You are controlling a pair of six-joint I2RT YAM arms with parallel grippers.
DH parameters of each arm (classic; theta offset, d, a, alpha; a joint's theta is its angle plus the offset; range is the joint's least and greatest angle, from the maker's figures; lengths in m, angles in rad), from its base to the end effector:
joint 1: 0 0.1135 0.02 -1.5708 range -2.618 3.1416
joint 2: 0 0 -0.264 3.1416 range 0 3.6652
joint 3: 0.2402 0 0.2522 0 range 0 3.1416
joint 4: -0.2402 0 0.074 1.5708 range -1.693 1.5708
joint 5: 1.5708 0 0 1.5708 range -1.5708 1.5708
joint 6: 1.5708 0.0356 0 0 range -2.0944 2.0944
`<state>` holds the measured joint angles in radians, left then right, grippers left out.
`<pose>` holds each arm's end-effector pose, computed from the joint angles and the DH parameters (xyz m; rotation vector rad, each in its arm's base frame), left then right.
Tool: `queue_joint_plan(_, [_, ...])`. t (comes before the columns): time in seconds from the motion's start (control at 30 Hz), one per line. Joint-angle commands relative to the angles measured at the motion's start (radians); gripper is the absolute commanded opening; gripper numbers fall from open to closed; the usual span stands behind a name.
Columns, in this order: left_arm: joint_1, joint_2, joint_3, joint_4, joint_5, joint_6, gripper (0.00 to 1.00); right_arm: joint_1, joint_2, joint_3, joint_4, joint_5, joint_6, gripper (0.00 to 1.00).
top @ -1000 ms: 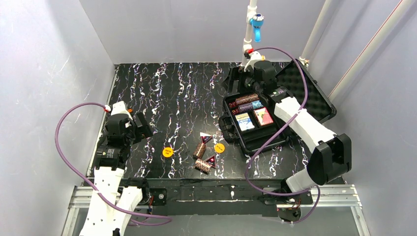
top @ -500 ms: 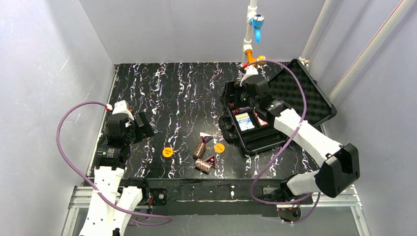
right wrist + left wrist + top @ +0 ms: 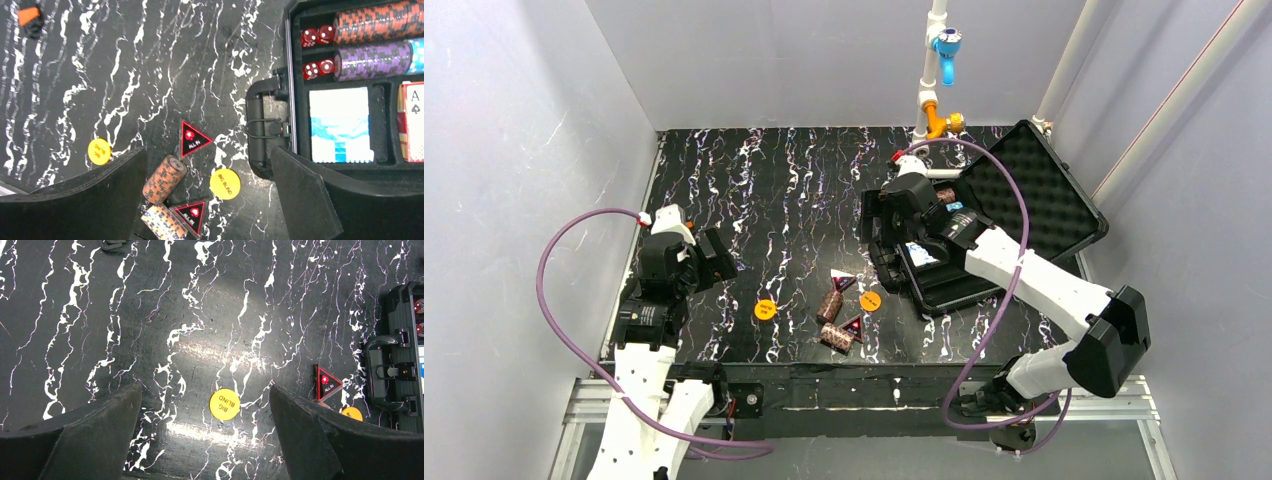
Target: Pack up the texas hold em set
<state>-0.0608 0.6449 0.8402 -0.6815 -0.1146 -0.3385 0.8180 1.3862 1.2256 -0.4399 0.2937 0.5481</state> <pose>0.1344 -0.0041 0.3275 -0.3547 2.0252 -0.1300 0.2209 0.2207 0.3320 -0.1245 2.1770 0.4739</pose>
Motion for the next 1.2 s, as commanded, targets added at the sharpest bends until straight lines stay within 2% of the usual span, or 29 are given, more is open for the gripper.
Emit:
queue_joint_plan(0.0, [0.005,-0.005,0.005,0.005,0.007,0.015,0.99,0.052,0.017,0.057,-0.067,0.072,0.021,1.0])
queue_joint_plan(0.23, [0.005,0.002,0.005,0.008,0.016,0.015,0.99,0.131,0.04,0.046,-0.09,0.066,0.037,1.0])
queue_joint_plan(0.53, [0.005,-0.003,0.005,0.01,0.016,0.013,0.99,0.185,0.113,0.035,-0.066,-0.04,0.085,1.0])
queue_joint_plan(0.8, [0.004,-0.021,0.002,0.01,0.014,0.013,0.99,0.225,0.16,0.015,-0.1,0.008,0.278,1.0])
queue_joint_plan(1.17, [0.005,-0.038,0.0,0.002,0.002,0.012,0.99,0.28,0.201,-0.046,-0.041,0.018,0.533,1.0])
